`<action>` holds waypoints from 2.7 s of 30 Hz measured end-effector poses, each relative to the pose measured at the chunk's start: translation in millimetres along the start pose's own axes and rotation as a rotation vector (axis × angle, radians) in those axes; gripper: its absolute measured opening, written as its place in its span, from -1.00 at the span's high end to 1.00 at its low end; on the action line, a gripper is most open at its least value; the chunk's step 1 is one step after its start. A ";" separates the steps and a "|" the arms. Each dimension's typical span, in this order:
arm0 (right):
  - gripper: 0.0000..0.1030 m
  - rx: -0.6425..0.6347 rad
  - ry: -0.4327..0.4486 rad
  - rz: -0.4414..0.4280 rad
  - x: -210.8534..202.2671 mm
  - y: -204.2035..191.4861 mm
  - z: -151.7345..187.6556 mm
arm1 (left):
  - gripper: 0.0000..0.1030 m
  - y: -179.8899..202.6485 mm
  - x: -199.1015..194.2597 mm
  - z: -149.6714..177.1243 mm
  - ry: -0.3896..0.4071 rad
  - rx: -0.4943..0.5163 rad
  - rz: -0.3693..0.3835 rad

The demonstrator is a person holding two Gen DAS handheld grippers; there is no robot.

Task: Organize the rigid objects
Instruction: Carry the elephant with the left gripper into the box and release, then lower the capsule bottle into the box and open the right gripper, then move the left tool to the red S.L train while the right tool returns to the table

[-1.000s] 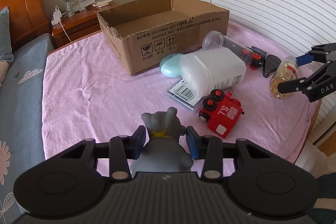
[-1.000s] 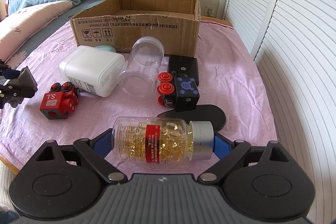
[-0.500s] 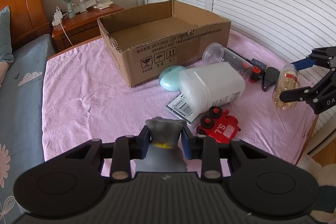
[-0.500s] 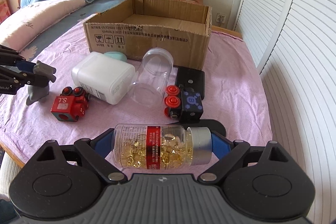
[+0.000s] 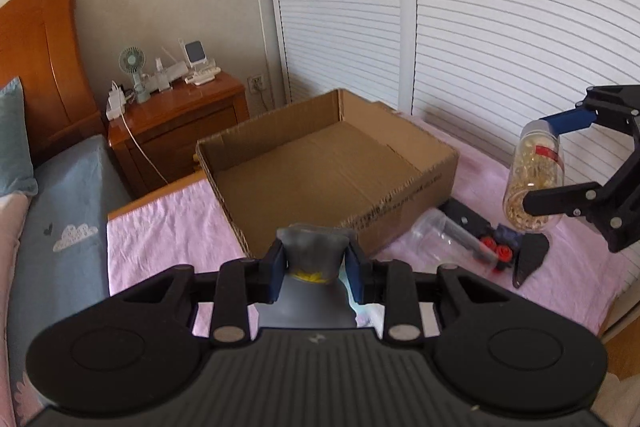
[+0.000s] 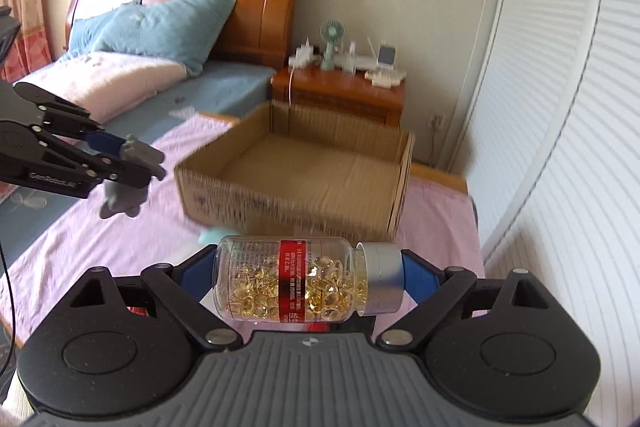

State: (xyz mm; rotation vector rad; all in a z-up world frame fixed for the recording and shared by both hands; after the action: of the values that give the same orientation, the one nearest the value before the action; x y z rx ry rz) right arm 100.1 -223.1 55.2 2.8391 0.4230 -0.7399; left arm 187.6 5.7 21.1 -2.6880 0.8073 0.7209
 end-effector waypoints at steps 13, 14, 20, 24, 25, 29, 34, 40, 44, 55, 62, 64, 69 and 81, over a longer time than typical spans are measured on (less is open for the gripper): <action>-0.86 0.015 0.016 -0.011 59.0 29.3 -45.1 | 0.41 -37.8 116.2 -64.2 -0.054 -0.026 -0.036; -0.86 0.018 0.015 -0.011 62.2 31.6 -45.9 | 0.41 -40.5 124.9 -64.6 -0.062 -0.031 -0.044; -0.86 0.026 -0.012 0.000 85.2 42.3 -43.9 | -0.61 -59.8 156.3 -61.3 -0.041 -0.092 -0.106; -0.86 0.035 -0.025 0.003 91.0 45.8 -42.1 | -0.71 -57.0 148.6 -53.8 -0.051 -0.097 -0.096; -0.86 0.036 -0.029 0.004 92.2 45.8 -41.6 | -0.77 -55.5 143.5 -52.0 -0.047 -0.095 -0.097; -0.86 0.033 -0.034 0.004 93.4 42.4 -43.3 | -0.83 -47.5 116.8 -46.4 -0.037 -0.085 -0.090; -0.86 0.031 -0.038 -0.003 99.3 39.3 -49.9 | -0.92 -37.2 83.1 -35.8 -0.059 -0.098 -0.111; -0.86 0.057 -0.066 0.003 126.2 42.6 -58.6 | -0.96 -25.0 45.0 -15.8 -0.068 -0.135 -0.150; -0.86 0.081 -0.103 0.013 152.8 47.0 -61.9 | -0.97 -21.1 27.9 -2.5 -0.057 -0.157 -0.191; -0.96 0.142 -0.152 0.069 213.1 55.6 -76.1 | -0.97 -16.9 16.4 17.0 -0.084 -0.171 -0.182; -1.00 0.136 -0.127 0.080 196.6 54.9 -79.6 | -0.97 -14.2 13.9 19.8 -0.094 -0.167 -0.178; -1.00 0.138 -0.126 0.079 186.3 54.1 -77.9 | -0.97 -12.5 11.8 20.5 -0.096 -0.170 -0.174; -1.00 0.141 -0.113 0.070 154.0 50.2 -67.5 | -0.97 -5.2 2.3 23.5 -0.101 -0.161 -0.188; -1.00 0.175 -0.081 0.028 66.0 40.6 -16.8 | -0.97 10.2 -17.4 42.8 -0.119 -0.211 -0.213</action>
State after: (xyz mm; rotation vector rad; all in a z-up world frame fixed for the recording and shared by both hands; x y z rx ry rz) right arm 175.7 -242.3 40.7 2.9550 0.3208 -0.9261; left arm 152.6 20.6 -7.1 -2.8241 0.4292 0.9482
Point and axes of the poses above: each gripper's, at about its wrist camera, not at the fingertips, and x roughly the way its jaws point, y to its right, z to its underside, the point moved 5 cm from there along x, roughly the way its jaws point, and after that the axes turned 8 degrees about y, right-handed, at the moved point
